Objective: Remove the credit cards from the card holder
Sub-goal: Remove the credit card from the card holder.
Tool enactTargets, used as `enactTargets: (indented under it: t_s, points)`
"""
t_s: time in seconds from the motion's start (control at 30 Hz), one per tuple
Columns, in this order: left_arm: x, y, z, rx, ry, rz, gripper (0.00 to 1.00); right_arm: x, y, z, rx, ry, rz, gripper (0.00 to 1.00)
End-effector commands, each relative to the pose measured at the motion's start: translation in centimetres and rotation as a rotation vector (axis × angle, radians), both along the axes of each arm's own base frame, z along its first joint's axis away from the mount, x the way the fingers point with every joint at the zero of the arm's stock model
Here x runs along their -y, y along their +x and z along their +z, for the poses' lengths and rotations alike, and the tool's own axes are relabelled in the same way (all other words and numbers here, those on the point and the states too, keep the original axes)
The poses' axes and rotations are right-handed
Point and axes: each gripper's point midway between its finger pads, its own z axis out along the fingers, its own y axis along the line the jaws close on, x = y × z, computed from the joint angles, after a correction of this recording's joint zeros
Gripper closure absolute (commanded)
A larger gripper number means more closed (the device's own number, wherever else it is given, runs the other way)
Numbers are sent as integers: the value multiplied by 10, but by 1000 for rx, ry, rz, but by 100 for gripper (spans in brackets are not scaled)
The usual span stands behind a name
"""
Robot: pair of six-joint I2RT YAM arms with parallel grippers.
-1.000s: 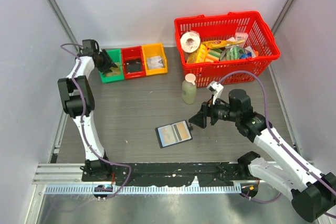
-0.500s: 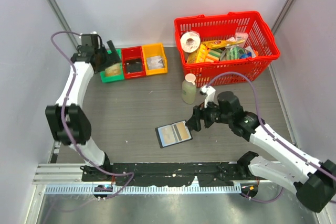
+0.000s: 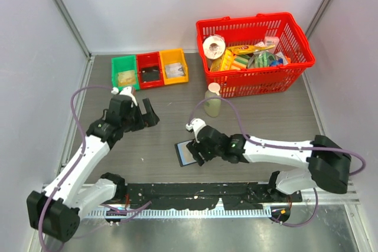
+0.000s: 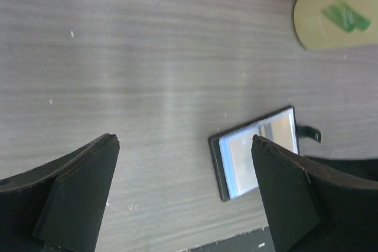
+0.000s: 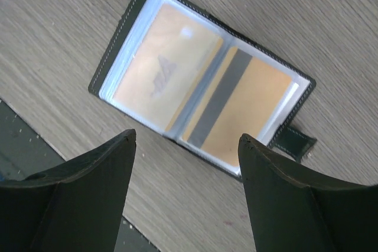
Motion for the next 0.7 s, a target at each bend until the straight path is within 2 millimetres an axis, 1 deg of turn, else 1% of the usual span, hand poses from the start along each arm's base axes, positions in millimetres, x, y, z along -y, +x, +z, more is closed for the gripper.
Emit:
enactTargets:
  t_s: [0.0, 0.03, 0.17, 0.2, 0.4, 0.47, 0.53, 0.57, 0.67]
  points:
    - [8, -18, -8, 19, -100, 17, 2, -37, 23, 22, 136, 58, -61, 26]
    - [8, -23, -14, 8, -110, 18, 3, -42, 22, 14, 139, 30, -56, 26]
    - [11, -34, -26, -12, -146, 10, 3, -54, 20, -3, 153, -33, -49, 26]
    - [13, -36, -26, -14, -152, 3, 4, -53, 20, -11, 146, -54, -50, 26]
    - [24, -38, -30, -33, -171, -47, 4, -47, 20, -32, 129, -109, -76, 28]
    - [28, -38, -30, -33, -180, -60, 4, -45, 18, -37, 120, -118, -79, 30]
    - [33, -38, -32, -38, -187, -72, 4, -43, 16, -41, 106, -112, -81, 36]
    - [37, -38, -31, -38, -194, -82, 4, -40, 15, -45, 98, -117, -86, 37]
    - [47, -38, -31, -41, -209, -103, 4, -39, 11, -51, 67, -95, -93, 45]
